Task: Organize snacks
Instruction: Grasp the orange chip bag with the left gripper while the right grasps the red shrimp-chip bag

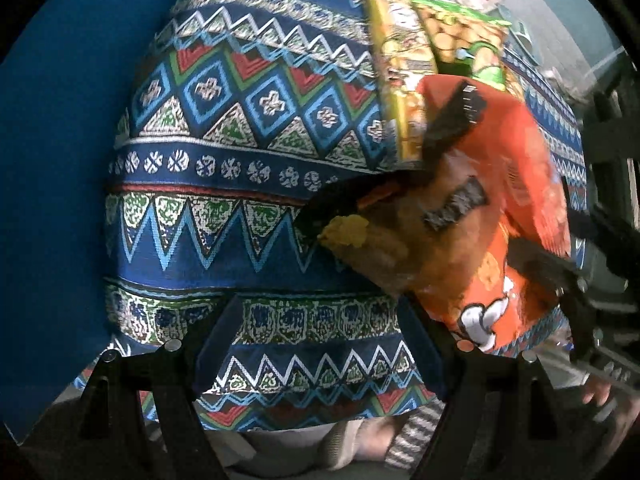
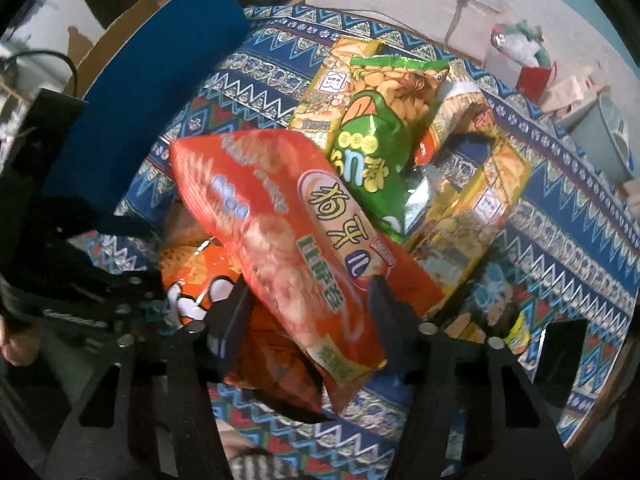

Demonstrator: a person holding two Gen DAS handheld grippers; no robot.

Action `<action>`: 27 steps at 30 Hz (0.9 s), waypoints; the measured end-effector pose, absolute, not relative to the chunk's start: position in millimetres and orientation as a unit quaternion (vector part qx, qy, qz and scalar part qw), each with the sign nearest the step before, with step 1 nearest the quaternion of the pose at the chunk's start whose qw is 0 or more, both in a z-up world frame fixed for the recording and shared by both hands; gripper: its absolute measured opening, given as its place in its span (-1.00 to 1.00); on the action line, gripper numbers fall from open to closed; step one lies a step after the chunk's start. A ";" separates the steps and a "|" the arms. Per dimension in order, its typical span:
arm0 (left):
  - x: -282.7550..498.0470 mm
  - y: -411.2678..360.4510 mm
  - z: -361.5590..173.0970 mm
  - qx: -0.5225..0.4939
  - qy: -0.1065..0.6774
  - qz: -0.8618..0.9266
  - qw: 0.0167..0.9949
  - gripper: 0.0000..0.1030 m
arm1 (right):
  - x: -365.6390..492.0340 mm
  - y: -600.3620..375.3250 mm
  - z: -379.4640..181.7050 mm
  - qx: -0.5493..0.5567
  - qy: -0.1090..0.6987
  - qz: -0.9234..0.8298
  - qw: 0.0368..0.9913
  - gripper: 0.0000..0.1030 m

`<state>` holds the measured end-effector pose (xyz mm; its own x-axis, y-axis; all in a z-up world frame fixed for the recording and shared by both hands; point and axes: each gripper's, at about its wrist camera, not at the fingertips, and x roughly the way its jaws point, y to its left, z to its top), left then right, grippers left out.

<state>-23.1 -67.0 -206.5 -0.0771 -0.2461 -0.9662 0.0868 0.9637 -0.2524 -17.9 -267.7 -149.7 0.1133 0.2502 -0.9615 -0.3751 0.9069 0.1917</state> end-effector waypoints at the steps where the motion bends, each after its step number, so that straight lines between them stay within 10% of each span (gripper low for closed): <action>1: -22.5 -66.4 -206.3 -0.056 0.722 -0.122 0.678 0.57 | -19.0 -267.1 -148.9 -0.043 0.634 0.206 0.744 0.08; 19: 17.3 -37.1 -182.2 -0.038 0.661 -0.066 0.747 0.57 | -19.0 -260.4 -142.5 0.067 0.629 0.183 0.753 -0.04; 23: 11.4 -43.0 -177.6 -0.043 0.666 -0.074 0.741 0.57 | -17.3 -253.8 -136.1 0.023 0.621 0.162 0.766 0.43; 27: 7.4 -50.2 -174.8 -0.049 0.671 -0.076 0.736 0.57 | -15.4 -248.8 -137.0 -0.005 0.617 0.150 0.773 0.45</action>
<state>7.4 -50.2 -174.8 0.0868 -0.1773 -0.9803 0.0466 0.9837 -0.1738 -15.4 -248.8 -137.0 0.1944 0.2264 -0.9544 -0.2384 0.9547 0.1780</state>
